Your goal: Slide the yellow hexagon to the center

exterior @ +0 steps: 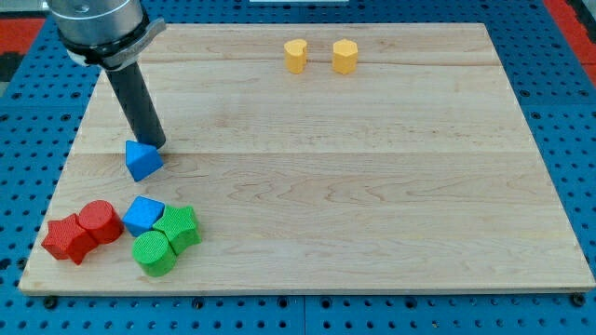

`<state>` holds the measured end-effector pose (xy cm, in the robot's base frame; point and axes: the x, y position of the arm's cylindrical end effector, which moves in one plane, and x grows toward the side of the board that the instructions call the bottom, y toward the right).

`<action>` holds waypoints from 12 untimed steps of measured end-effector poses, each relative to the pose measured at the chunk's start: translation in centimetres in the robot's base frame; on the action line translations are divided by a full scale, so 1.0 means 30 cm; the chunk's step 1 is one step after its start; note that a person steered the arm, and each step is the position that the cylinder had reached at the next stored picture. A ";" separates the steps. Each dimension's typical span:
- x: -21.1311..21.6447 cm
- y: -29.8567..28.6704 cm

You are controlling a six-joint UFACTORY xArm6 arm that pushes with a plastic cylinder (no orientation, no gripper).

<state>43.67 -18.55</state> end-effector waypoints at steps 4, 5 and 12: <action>0.128 -0.066; 0.055 0.237; -0.703 0.922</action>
<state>22.59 9.11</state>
